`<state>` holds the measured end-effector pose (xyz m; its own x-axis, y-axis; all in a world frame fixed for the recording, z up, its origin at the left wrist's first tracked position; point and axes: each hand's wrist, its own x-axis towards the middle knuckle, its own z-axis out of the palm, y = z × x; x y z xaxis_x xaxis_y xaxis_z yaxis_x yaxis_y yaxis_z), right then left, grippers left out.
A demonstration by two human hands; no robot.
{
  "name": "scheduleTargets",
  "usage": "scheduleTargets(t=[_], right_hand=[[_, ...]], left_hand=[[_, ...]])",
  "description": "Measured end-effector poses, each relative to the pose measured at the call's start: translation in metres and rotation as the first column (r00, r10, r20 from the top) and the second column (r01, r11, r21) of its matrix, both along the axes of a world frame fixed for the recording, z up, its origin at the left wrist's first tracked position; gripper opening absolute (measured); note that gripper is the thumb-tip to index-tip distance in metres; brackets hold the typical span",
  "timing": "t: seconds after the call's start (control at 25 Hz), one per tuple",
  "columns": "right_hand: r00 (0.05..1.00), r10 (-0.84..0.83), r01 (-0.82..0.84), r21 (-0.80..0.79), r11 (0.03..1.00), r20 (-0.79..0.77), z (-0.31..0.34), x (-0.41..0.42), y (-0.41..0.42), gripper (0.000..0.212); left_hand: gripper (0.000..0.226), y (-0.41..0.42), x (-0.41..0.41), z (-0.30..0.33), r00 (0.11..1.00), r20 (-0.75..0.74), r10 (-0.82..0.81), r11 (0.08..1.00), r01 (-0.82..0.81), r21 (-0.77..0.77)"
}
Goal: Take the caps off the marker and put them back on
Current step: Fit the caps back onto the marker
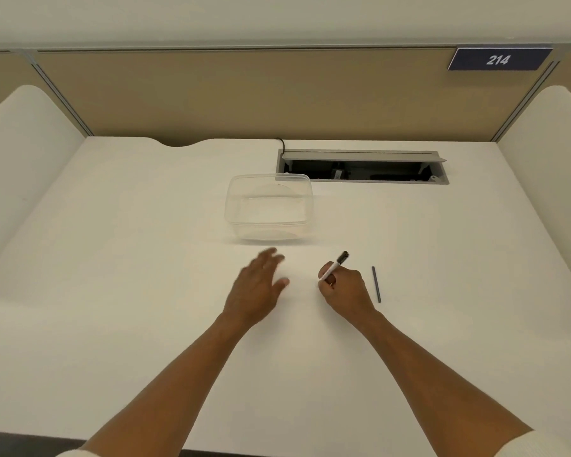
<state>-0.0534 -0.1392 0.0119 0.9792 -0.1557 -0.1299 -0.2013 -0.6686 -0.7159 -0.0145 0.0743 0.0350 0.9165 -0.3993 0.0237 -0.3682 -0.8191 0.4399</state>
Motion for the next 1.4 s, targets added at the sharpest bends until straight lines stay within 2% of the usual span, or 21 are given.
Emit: scheduleTargets(t=[0.08, 0.16, 0.28, 0.76, 0.96, 1.2, 1.4], right_hand=[[0.999, -0.012, 0.014, 0.037, 0.999, -0.034, -0.003, -0.002, -0.001, 0.01], [0.998, -0.029, 0.032, 0.047, 0.998, -0.056, -0.004, -0.003, -0.002, 0.008], [0.997, -0.032, 0.035, 0.04, 0.999, -0.071, -0.006, -0.005, -0.004, 0.007], [0.998, 0.017, -0.021, -0.06, 0.998, -0.067, 0.002, -0.002, -0.001, 0.001], [0.997, 0.014, -0.018, -0.054, 0.998, -0.079, 0.002, -0.005, 0.0, 0.003], [0.998, -0.012, 0.011, -0.018, 1.0, -0.06, 0.011, -0.008, -0.003, 0.001], [0.999, -0.002, 0.003, 0.026, 1.0, -0.044, 0.016, -0.009, -0.004, 0.003]], left_hand=[[0.062, -0.002, -0.006, -0.019, 0.979, -0.169, -0.115, 0.986, 0.134, 0.103], [0.07, -0.008, -0.011, -0.031, 0.967, -0.218, -0.133, 0.974, 0.168, 0.151], [0.072, -0.022, -0.011, -0.034, 0.965, -0.22, -0.146, 0.965, 0.187, 0.183], [0.07, -0.032, -0.005, -0.035, 0.952, -0.268, -0.148, 0.976, 0.184, 0.118], [0.071, -0.03, -0.009, -0.037, 0.95, -0.267, -0.159, 0.969, 0.203, 0.144], [0.046, -0.036, -0.01, -0.031, 0.98, -0.156, -0.123, 0.99, 0.132, 0.047], [0.026, -0.051, -0.011, -0.026, 0.984, -0.146, -0.098, 0.995, 0.1, 0.003]])
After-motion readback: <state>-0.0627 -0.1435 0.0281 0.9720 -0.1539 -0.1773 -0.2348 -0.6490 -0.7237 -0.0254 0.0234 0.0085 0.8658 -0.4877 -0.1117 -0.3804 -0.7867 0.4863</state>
